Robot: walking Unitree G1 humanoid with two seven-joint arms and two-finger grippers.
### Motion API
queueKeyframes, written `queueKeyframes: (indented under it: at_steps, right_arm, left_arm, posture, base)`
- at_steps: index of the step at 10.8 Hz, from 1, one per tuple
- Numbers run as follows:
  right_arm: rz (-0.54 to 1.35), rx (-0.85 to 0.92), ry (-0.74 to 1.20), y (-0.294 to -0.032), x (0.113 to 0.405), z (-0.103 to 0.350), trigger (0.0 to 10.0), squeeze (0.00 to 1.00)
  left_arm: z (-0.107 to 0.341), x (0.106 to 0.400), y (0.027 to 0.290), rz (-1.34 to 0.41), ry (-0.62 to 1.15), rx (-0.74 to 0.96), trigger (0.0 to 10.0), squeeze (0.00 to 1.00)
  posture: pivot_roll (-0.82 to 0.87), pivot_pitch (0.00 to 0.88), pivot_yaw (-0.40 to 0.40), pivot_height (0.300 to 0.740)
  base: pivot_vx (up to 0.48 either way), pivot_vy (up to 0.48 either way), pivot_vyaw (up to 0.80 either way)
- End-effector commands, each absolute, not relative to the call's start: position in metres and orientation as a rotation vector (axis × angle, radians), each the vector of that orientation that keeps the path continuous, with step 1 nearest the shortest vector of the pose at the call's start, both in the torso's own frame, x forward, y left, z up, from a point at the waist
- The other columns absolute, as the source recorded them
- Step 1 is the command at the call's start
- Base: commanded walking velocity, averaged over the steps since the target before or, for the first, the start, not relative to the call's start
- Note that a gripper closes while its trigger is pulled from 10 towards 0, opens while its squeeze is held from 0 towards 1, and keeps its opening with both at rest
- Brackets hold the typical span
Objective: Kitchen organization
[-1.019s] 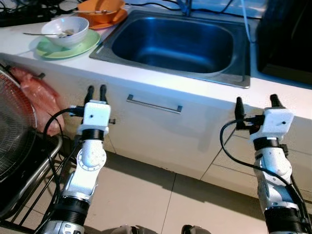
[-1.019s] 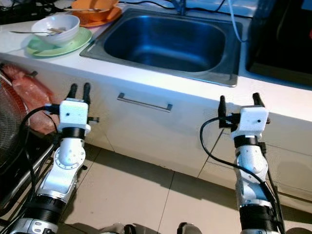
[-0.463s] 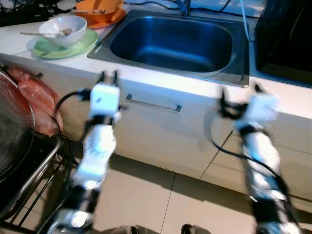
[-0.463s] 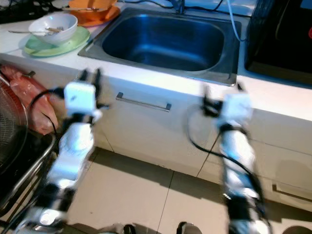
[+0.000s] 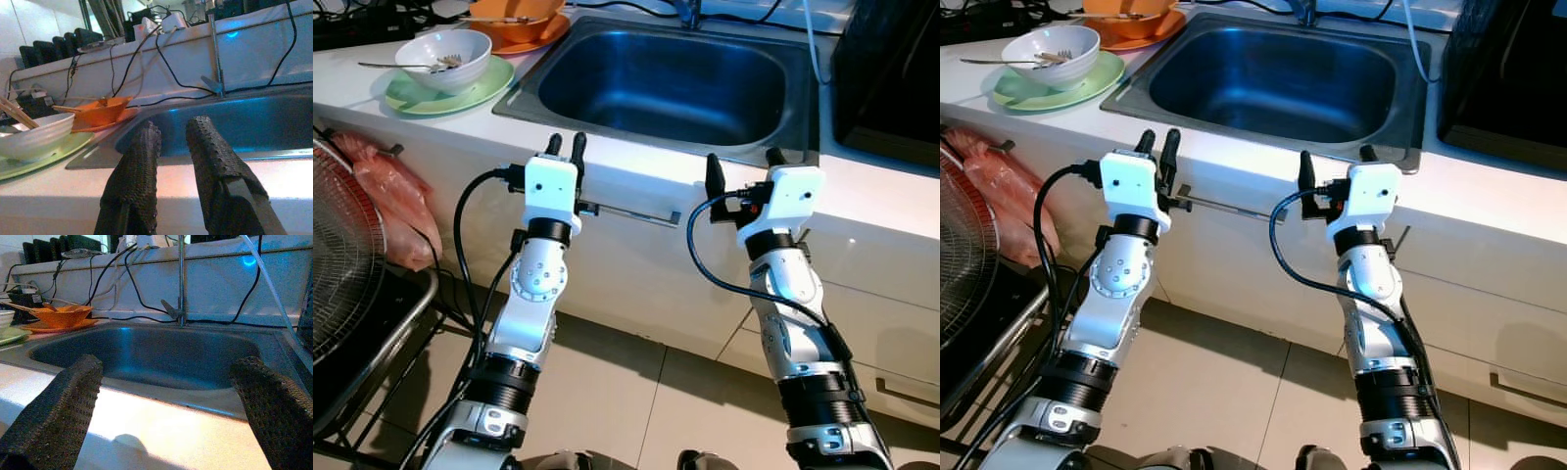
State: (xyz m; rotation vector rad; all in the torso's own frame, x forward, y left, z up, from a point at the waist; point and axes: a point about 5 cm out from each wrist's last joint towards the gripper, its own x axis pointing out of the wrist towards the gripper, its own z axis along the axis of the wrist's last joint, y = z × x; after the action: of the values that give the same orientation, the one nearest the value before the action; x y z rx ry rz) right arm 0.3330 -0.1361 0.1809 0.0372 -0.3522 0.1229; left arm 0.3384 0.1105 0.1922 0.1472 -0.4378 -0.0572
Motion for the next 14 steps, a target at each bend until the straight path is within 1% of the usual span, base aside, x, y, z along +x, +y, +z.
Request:
queueKeyframes:
  at_steps: [1, 2, 8, 11, 14]
  right_arm:
    - [0.122, 0.065, -0.337, -0.1351, 0.3357, 0.1801, 10.0, 0.0]
    - [0.141, 0.039, -0.327, -0.1324, 0.3362, 0.1785, 10.0, 0.0]
    - [0.15, 0.04, -0.322, -0.1312, 0.3342, 0.1748, 10.0, 0.0]
    - [0.145, 0.042, -0.311, -0.132, 0.3344, 0.1732, 10.0, 0.0]
    - [0.149, 0.04, -0.309, -0.1326, 0.3347, 0.1739, 10.0, 0.0]
  left_arm:
    - [0.1886, 0.3402, 0.114, -0.049, -0.413, 0.129, 10.0, 0.0]
    - [0.1868, 0.3414, 0.1177, -0.034, -0.398, 0.114, 10.0, 0.0]
    - [0.1843, 0.3391, 0.1131, -0.057, -0.396, 0.111, 10.0, 0.0]
    - [0.1808, 0.3405, 0.1171, -0.029, -0.366, 0.102, 10.0, 0.0]
    - [0.1804, 0.3409, 0.1195, -0.012, -0.359, 0.101, 10.0, 0.0]
  posture:
    - [-0.03, 0.11, 0.054, 0.74]
    - [-0.03, 0.107, 0.054, 0.74]
    - [-0.04, 0.098, 0.055, 0.74]
    - [-0.04, 0.104, 0.053, 0.74]
    - [-0.04, 0.117, 0.046, 0.74]
  base:
    - [0.0, 0.0, 0.0]
    - [0.0, 0.0, 0.0]
    - [0.0, 0.0, 0.76]
    - [0.0, 0.0, 0.0]
    - [0.309, 0.0, 0.0]
